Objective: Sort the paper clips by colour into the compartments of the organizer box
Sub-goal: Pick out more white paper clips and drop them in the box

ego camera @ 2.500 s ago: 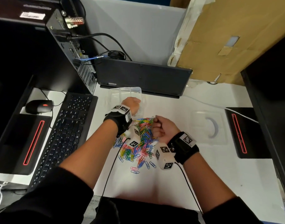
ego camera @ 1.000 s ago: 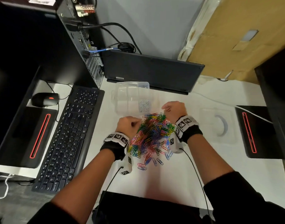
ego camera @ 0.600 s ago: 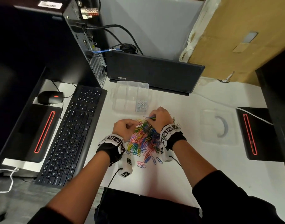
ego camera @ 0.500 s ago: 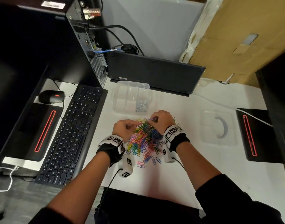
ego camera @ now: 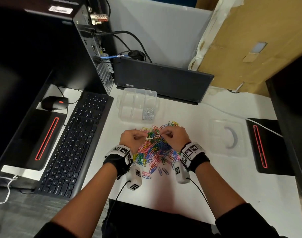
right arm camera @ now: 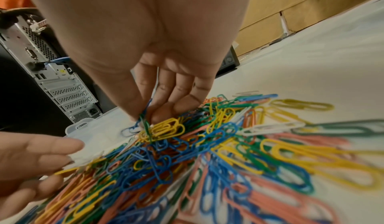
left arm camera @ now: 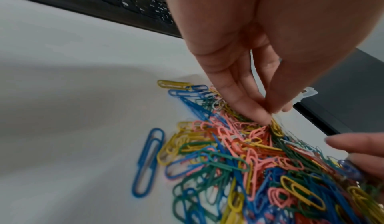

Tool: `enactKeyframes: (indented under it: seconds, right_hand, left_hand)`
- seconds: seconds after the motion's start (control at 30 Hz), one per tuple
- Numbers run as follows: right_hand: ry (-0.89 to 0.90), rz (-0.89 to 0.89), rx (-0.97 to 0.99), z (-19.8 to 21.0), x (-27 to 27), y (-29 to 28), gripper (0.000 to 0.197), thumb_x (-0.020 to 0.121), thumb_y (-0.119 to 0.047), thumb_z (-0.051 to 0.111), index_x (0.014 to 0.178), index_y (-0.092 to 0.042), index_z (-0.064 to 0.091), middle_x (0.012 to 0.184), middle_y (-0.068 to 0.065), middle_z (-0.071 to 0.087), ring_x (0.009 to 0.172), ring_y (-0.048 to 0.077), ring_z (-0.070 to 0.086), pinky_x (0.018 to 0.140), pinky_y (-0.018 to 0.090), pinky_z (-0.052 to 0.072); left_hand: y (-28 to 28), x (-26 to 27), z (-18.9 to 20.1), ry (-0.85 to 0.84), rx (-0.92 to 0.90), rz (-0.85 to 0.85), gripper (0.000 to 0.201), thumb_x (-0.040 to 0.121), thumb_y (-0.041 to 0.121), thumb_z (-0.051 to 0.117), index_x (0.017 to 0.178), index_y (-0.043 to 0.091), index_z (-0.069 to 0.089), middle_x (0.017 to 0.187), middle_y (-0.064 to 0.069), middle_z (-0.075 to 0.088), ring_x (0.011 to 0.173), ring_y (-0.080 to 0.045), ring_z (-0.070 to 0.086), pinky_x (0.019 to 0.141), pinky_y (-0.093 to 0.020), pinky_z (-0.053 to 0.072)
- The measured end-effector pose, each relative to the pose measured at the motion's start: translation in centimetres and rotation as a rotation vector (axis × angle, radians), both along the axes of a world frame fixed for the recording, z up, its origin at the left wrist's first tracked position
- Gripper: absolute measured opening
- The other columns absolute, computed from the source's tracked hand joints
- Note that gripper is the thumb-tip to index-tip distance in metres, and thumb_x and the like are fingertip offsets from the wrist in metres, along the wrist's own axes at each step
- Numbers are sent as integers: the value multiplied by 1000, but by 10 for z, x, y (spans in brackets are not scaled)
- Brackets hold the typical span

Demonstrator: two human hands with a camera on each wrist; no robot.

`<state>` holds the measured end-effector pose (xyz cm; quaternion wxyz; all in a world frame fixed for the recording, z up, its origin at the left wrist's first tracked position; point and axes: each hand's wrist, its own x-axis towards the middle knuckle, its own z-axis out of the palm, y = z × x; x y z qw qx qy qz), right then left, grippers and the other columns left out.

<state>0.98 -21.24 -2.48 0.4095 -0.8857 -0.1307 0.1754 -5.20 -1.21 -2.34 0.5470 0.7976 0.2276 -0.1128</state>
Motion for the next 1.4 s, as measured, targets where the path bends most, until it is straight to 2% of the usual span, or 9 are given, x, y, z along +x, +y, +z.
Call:
enactKeyframes:
  seconds: [0.43,0.57,0.7,0.77,0.9,1.1,1.2,1.33,1.4]
  right_hand:
    - [-266,179,-340,-7,-4,24,12,85,-27,71,96,-24,74,98,1,57,98,19,49,86,32,45]
    - [-250,177,-297,-7,-4,24,7,84,-20,71,77,-18,71,88,0,59,91,19,53,80,31,46]
    - [-109,79,-18,-6,-3,10,11,83,-15,73,73,-17,69,73,-5,66,69,6,60,69,26,53]
    - [30,-95,140,-2,-4,-3,2,85,-14,73,87,-13,72,78,-3,71,69,6,65,67,19,55]
    - [531,-405,607,1,1,-41,27,95,-2,58,121,-7,65,82,5,65,70,14,61,65,24,53]
    - [739,-730,1003,6,5,-85,17,93,-7,56,105,1,64,81,7,60,72,19,58,67,25,50]
    - [665,-737,870,8,6,-90,12,89,-9,63,95,0,67,79,8,64,72,20,59,68,25,51]
    - [217,-530,48,-9,9,-90,11,81,-21,78,86,-12,75,80,3,72,74,12,64,67,12,47]
    - [111,-486,-131,-12,8,-85,15,77,-25,81,85,-14,75,77,-1,70,74,10,62,70,15,46]
  left_hand:
    - [-7,-3,0,-7,285,-235,13,76,16,77,87,20,75,75,5,66,66,-8,59,76,-23,55]
    - [-6,-4,1,-6,366,-288,13,79,13,71,88,23,76,78,8,69,68,-6,59,75,-19,52]
    - [-5,-7,-2,-48,378,-276,13,80,11,69,78,21,75,76,4,71,68,-10,61,72,-21,53]
    - [-6,-8,-3,-65,351,-250,5,80,16,74,78,20,74,74,5,69,67,-8,61,71,-21,53]
    - [-7,-6,-4,-55,400,-299,6,75,23,79,75,22,73,71,8,66,67,-9,62,70,-22,53]
    - [-12,-2,-1,-35,458,-321,7,79,22,75,74,22,70,77,7,69,72,-10,64,73,-23,54]
    - [-10,-2,3,-29,455,-324,5,83,22,72,78,22,72,80,6,70,74,-10,64,74,-23,53]
    - [-11,2,7,-58,335,-249,12,83,17,70,73,24,69,72,6,68,68,-5,61,69,-18,50]
    - [-14,4,8,-62,179,-164,13,83,10,71,80,23,71,69,-1,66,64,-7,59,66,-16,50]
